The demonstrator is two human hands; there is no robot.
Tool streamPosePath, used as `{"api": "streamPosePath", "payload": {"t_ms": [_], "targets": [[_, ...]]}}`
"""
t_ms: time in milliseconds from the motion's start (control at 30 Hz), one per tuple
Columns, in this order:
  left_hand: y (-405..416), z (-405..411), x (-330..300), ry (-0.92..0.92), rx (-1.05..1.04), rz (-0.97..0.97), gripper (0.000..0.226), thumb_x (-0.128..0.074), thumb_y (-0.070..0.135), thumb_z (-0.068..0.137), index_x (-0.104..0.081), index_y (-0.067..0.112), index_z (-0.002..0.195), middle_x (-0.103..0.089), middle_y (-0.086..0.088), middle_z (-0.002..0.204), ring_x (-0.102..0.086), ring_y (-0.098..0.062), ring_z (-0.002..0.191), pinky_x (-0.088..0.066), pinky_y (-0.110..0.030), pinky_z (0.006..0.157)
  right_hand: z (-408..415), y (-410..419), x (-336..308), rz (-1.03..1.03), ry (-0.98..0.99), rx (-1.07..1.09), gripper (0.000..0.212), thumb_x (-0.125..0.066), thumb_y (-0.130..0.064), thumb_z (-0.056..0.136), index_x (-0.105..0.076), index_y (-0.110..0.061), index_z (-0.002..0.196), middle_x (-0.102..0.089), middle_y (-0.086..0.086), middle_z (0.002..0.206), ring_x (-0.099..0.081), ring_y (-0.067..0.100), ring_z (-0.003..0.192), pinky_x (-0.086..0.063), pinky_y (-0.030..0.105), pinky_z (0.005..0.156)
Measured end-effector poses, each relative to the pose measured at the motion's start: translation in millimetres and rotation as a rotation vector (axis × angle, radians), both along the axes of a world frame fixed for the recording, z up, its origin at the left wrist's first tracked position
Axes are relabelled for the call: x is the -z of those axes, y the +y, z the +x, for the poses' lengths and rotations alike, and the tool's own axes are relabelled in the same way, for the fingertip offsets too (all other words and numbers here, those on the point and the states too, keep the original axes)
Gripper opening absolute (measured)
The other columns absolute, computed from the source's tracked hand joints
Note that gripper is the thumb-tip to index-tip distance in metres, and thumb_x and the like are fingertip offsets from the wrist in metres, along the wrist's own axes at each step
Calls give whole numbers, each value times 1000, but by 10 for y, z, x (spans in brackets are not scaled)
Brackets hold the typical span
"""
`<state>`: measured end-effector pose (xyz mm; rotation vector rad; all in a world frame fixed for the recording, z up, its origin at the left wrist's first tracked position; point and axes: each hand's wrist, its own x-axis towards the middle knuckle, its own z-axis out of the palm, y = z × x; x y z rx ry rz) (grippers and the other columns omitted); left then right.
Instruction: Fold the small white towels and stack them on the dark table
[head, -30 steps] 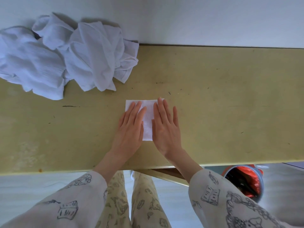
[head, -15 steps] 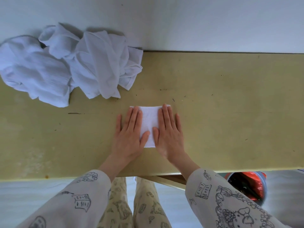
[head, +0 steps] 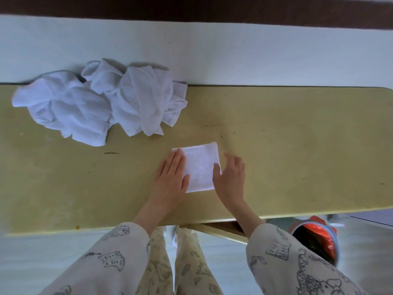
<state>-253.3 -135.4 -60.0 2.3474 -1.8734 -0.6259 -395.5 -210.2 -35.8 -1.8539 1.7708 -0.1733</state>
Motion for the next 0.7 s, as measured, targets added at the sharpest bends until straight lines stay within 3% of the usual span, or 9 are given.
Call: {"api": "streamPosePath", "payload": {"t_ms": [100,200,400,500,600,700], "targets": [[151,-54,-44,17,-16,-41,52,-29,27,88,-48,1,130,-46,-12,139,-43,-25,130,-35,-37,106,89,-1,-21,172,16,108,41,-54,-30,92,-47,-6,124,-45,11,124,-41,27,115,-33,35,96],[284,-79,-127,65,-30,-42,46,-32,22,84,-61,6,116,-57,-9,128,-55,-23,118,-48,-33,90,160,-11,12,234,122,71,40,-56,-33,90,-47,-8,119,-48,8,119,-43,26,113,-35,37,94],[514,57,-176,183,-81,-35,42,-29,21,84,-62,9,109,-62,-4,115,-62,-22,100,-53,-33,77,261,-86,62,455,140,56,21,-62,-30,80,-53,-14,91,-56,2,90,-54,27,103,-43,40,85],[559,162,-249,266,-132,-29,49,-22,26,86,-60,10,113,-61,-4,114,-59,-24,103,-51,-35,81,286,-124,-9,507,109,12,20,-61,-28,83,-50,-12,79,-53,2,81,-54,25,91,-45,34,73],[575,264,-394,355,-269,-35,47,-24,29,91,-54,13,123,-56,-3,122,-52,-21,112,-46,-37,92,292,-121,-166,412,53,-118,33,-54,-26,89,-37,-18,62,-42,-2,67,-43,19,66,-30,26,55],[636,444,-505,417,-395,70,36,-37,18,96,-46,17,131,-47,-1,132,-45,-19,120,-36,-29,97,373,-87,-407,289,84,-382,31,-47,-26,92,-32,-25,65,-40,-7,69,-42,18,70,-28,26,55]]}}
